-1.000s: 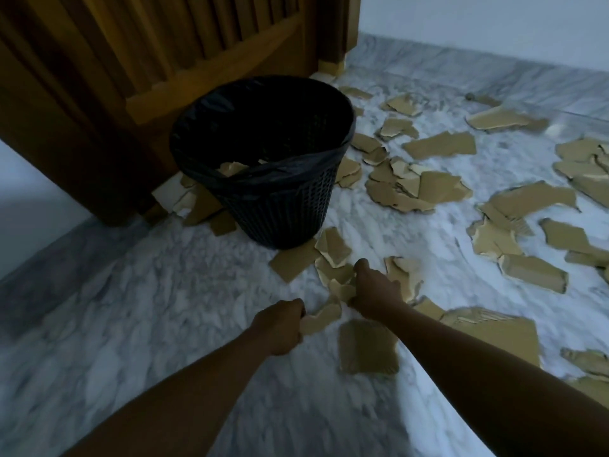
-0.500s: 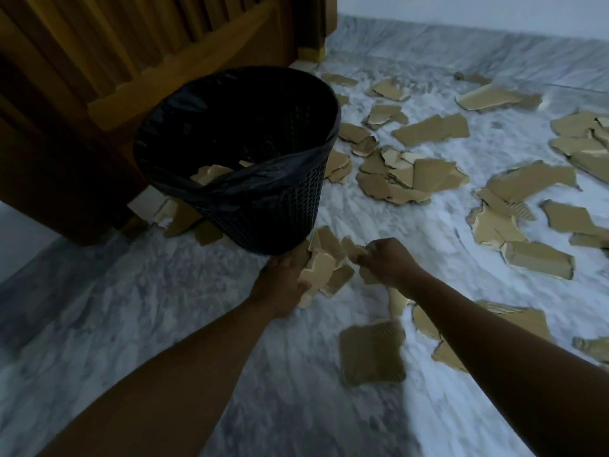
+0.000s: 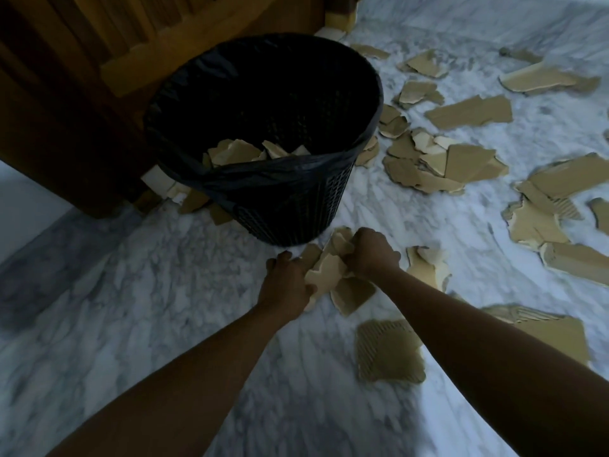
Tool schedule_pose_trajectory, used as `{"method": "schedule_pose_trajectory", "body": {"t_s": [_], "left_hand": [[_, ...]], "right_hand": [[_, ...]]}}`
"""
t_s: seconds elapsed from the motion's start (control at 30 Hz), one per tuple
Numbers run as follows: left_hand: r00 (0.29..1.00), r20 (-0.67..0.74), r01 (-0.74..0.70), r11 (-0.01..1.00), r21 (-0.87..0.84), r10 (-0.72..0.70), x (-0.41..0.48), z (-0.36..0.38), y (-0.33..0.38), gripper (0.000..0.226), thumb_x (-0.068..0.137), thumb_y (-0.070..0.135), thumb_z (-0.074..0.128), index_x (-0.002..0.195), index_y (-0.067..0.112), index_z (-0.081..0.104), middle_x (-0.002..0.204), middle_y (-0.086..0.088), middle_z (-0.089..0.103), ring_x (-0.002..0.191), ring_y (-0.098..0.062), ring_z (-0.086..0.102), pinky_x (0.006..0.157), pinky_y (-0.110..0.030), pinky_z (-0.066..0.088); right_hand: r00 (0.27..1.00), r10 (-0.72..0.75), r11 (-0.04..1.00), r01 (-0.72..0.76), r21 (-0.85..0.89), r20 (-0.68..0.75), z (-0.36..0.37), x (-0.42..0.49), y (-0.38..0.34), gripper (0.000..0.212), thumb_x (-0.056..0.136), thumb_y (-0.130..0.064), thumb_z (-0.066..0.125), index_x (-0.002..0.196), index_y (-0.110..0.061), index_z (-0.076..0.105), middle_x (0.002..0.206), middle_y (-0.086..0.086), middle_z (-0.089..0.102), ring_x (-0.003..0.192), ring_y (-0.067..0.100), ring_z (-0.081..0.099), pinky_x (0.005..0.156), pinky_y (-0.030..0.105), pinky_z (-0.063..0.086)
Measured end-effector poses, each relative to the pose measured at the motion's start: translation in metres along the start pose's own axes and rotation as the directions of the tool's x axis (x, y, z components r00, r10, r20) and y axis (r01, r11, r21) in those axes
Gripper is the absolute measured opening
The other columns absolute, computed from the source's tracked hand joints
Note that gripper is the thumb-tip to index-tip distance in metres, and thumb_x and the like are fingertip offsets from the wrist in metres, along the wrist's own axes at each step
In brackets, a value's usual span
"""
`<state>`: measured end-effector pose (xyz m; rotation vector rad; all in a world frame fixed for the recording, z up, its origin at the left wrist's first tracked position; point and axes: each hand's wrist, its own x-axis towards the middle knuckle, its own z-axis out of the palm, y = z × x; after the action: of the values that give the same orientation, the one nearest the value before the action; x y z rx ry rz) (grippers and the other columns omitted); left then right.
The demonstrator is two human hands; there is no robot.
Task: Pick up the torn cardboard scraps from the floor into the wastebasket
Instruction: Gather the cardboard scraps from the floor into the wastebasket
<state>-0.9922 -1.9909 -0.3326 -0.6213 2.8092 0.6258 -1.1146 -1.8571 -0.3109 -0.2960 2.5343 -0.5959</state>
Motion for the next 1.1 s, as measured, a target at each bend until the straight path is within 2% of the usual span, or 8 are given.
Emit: {"method": "schedule_pose_trajectory", "body": {"t_s": [0.13, 0.3, 0.43, 0.6, 0.73, 0.83, 0.9, 1.1], "left_hand": [[0.986, 0.062, 0.16, 0.983, -0.093, -0.155, 0.005, -0.001, 0.012, 0.081, 0.084, 0.023, 0.069, 0.15, 0.026, 0.022, 0.138, -0.012, 0.039, 0.126, -0.034, 0.04, 0.101, -0.047, 0.041], [0.907, 0.244, 0.359, 0.933, -0.025, -0.343, 0.021, -0.015, 0.016, 0.102, 0.071, 0.038, 0.082, 0.152, 0.021, 0.021, 0.149, -0.01, 0.033, 0.136, -0.034, 0.034, 0.108, -0.05, 0.037], [0.912, 0.282, 0.348, 0.926, -0.148, -0.298, 0.025, -0.024, 0.004, 0.079, 0.069, 0.046, 0.066, 0.143, 0.026, 0.043, 0.142, -0.004, 0.049, 0.127, -0.031, 0.047, 0.104, -0.047, 0.043], [0.909, 0.331, 0.343, 0.904, -0.255, -0.252, 0.011, -0.039, -0.002, 0.039, 0.098, 0.019, 0.051, 0.134, 0.004, 0.048, 0.128, -0.013, 0.053, 0.104, -0.026, 0.054, 0.077, -0.026, 0.043], [0.914, 0.36, 0.316, 0.885, -0.34, -0.188, 0.001, -0.043, 0.017, 0.01, 0.1, 0.018, 0.047, 0.097, 0.011, 0.053, 0.093, -0.008, 0.053, 0.077, -0.016, 0.049, 0.069, -0.028, 0.039], [0.93, 0.346, 0.215, 0.948, -0.236, -0.125, 0.007, -0.03, 0.057, 0.033, 0.098, 0.033, 0.043, 0.116, 0.008, 0.054, 0.119, -0.009, 0.053, 0.109, -0.027, 0.053, 0.093, -0.036, 0.043], [0.952, 0.284, 0.137, 0.989, -0.048, -0.118, 0.01, -0.016, 0.08, 0.056, 0.09, 0.049, 0.039, 0.13, 0.01, 0.048, 0.139, -0.01, 0.042, 0.129, -0.032, 0.038, 0.107, -0.043, 0.035], [0.974, 0.222, 0.01, 0.989, 0.147, -0.042, 0.005, 0.011, 0.104, 0.077, 0.077, 0.061, 0.069, 0.131, 0.014, 0.04, 0.138, -0.009, 0.03, 0.13, -0.033, 0.031, 0.097, -0.047, 0.046]], "right_hand": [[0.993, 0.106, 0.985, -0.111, 0.135, 0.047, -0.01, 0.0, 0.008, 0.046, 0.073, -0.025, 0.076, 0.108, -0.015, 0.048, 0.094, -0.001, 0.054, 0.089, 0.02, 0.052, 0.095, 0.049, 0.042], [0.997, 0.019, 0.979, -0.033, 0.199, 0.072, -0.01, -0.01, 0.018, 0.017, 0.077, -0.027, 0.072, 0.087, -0.014, 0.067, 0.083, 0.001, 0.065, 0.085, 0.021, 0.064, 0.081, 0.042, 0.055], [0.996, 0.067, 0.898, -0.036, 0.439, -0.054, -0.023, -0.016, 0.027, 0.018, 0.092, -0.029, 0.058, 0.081, -0.016, 0.063, 0.088, 0.009, 0.07, 0.086, 0.029, 0.068, 0.082, 0.048, 0.057], [0.992, 0.102, 0.856, -0.052, 0.514, -0.069, -0.053, -0.02, 0.046, 0.036, 0.089, -0.033, 0.069, 0.094, 0.002, 0.07, 0.092, 0.019, 0.073, 0.084, 0.031, 0.071, 0.079, 0.047, 0.06], [0.981, 0.155, 0.863, -0.078, 0.499, -0.116, -0.081, -0.027, 0.063, 0.039, 0.079, -0.043, 0.074, 0.09, -0.005, 0.071, 0.09, 0.013, 0.072, 0.083, 0.027, 0.069, 0.081, 0.045, 0.059], [0.962, 0.223, 0.872, -0.125, 0.474, -0.157, -0.103, -0.031, 0.087, 0.047, 0.057, -0.056, 0.076, 0.078, -0.016, 0.065, 0.089, 0.008, 0.068, 0.089, 0.028, 0.066, 0.085, 0.049, 0.057], [0.968, 0.213, 0.86, -0.12, 0.496, -0.134, -0.112, -0.041, 0.1, 0.029, 0.069, -0.035, 0.082, 0.075, -0.016, 0.061, 0.085, 0.006, 0.066, 0.085, 0.024, 0.065, 0.078, 0.04, 0.058], [0.981, 0.186, 0.945, -0.165, 0.282, -0.051, -0.099, -0.041, 0.127, 0.033, 0.081, -0.034, 0.077, 0.092, -0.004, 0.066, 0.093, 0.01, 0.063, 0.08, 0.021, 0.059, 0.066, 0.028, 0.046]]}}
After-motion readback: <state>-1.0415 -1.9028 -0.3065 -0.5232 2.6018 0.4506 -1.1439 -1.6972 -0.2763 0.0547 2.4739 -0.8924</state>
